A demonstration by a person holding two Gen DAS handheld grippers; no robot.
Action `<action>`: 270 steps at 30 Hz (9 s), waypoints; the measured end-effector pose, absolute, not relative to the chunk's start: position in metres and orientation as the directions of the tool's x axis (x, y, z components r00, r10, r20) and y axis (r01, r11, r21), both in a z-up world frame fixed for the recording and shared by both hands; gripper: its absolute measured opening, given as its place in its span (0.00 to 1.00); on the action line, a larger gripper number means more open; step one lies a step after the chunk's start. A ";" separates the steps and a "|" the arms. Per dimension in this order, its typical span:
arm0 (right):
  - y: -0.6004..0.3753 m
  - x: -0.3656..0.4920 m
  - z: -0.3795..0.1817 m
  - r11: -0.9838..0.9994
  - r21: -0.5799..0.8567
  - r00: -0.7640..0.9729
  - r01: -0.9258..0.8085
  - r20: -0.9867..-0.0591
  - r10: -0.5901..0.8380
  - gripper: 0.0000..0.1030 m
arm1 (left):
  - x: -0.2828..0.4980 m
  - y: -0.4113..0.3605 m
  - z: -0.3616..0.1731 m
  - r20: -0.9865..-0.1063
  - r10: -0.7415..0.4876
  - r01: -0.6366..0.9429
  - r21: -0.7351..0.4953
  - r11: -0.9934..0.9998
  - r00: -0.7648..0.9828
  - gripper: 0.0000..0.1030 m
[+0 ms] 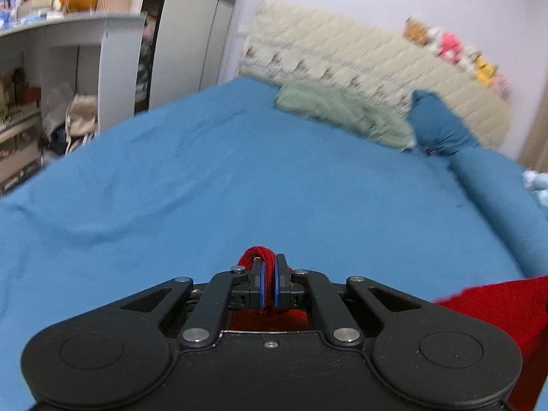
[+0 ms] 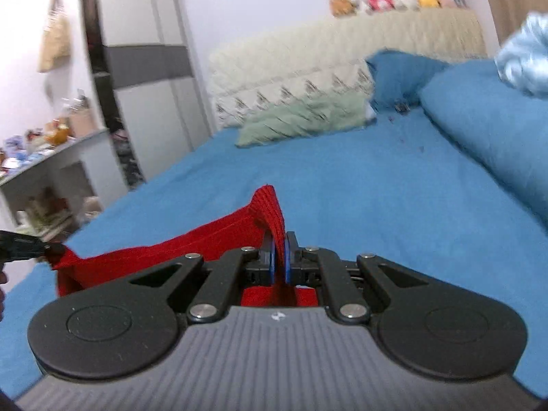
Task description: Fold small clothes
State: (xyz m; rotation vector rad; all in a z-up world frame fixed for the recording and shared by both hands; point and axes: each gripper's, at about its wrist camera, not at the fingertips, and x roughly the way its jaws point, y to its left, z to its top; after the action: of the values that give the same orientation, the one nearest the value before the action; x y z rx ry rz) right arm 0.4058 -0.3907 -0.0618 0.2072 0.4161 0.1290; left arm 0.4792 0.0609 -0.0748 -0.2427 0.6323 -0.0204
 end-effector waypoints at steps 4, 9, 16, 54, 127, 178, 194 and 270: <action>-0.404 0.452 -0.124 0.965 0.261 0.870 -0.016 -0.472 0.142 0.20 | 0.521 0.054 -0.125 -0.656 -0.082 -0.096 -0.231 0.968 0.750 0.05; -0.421 0.466 -0.150 0.950 0.313 0.866 0.023 -0.481 0.137 0.20 | 0.531 0.047 -0.134 -0.680 -0.066 -0.083 -0.184 0.979 0.731 0.05; -0.434 0.461 -0.143 0.953 0.292 0.839 0.078 -0.536 0.095 0.72 | 0.512 0.054 -0.105 -0.663 -0.039 -0.053 -0.118 0.992 0.747 0.54; -0.387 0.370 -0.123 0.990 0.078 0.653 0.117 -0.757 -0.017 0.91 | 0.443 -0.089 -0.126 -0.862 -0.170 0.245 -0.055 0.968 0.478 0.73; -0.167 0.308 -0.163 0.992 0.052 0.639 -0.119 -0.761 0.117 0.90 | 0.380 0.086 -0.135 -0.843 -0.148 0.074 -0.128 0.989 0.516 0.93; -0.232 0.431 -0.134 0.875 0.484 0.486 -0.003 -0.764 0.424 0.97 | 0.464 0.107 -0.148 -0.818 -0.297 0.148 -0.257 0.955 0.493 0.86; -0.224 0.431 -0.107 0.845 0.524 0.512 -0.102 -0.701 0.496 0.36 | 0.441 0.090 -0.115 -0.765 -0.432 0.170 -0.402 0.900 0.477 0.24; -0.234 -0.041 0.009 0.988 -0.025 0.719 0.152 -0.684 -0.128 1.00 | 0.011 -0.006 0.014 -0.608 -0.133 0.186 0.024 0.982 0.782 1.00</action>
State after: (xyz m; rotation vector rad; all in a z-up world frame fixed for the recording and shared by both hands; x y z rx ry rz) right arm -0.0409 -0.2339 0.0092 0.0332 0.7534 -0.1548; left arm 0.0107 -0.0058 0.0137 0.0839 0.6499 -0.1726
